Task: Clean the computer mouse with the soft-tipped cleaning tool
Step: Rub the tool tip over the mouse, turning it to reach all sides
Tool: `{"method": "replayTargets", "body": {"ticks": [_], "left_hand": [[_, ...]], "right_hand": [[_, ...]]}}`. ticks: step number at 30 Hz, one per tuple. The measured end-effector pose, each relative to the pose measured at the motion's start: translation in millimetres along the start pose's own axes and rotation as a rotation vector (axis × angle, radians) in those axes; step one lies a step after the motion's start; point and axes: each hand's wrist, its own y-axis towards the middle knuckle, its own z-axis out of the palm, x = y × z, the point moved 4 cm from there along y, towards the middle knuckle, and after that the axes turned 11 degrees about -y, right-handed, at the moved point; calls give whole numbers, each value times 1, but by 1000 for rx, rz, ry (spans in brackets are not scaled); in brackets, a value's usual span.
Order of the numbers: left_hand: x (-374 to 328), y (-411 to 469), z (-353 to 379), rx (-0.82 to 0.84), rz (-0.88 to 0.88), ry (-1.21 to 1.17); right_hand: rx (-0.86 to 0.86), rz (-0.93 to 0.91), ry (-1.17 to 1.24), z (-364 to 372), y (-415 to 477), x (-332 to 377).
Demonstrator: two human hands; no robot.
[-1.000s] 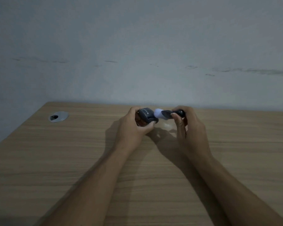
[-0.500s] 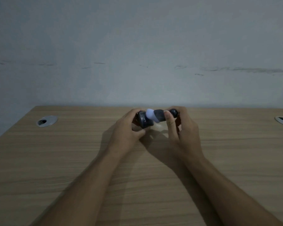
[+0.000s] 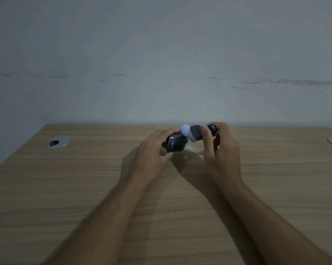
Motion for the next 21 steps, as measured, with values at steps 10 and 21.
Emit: {"method": "replayTargets", "body": {"ticks": [10, 21], "left_hand": [[-5, -3, -3, 13, -27, -86], [1, -5, -4, -2, -205, -121]], "right_hand": [[41, 135, -90, 11, 6, -26], [41, 11, -42, 7, -6, -1]]}}
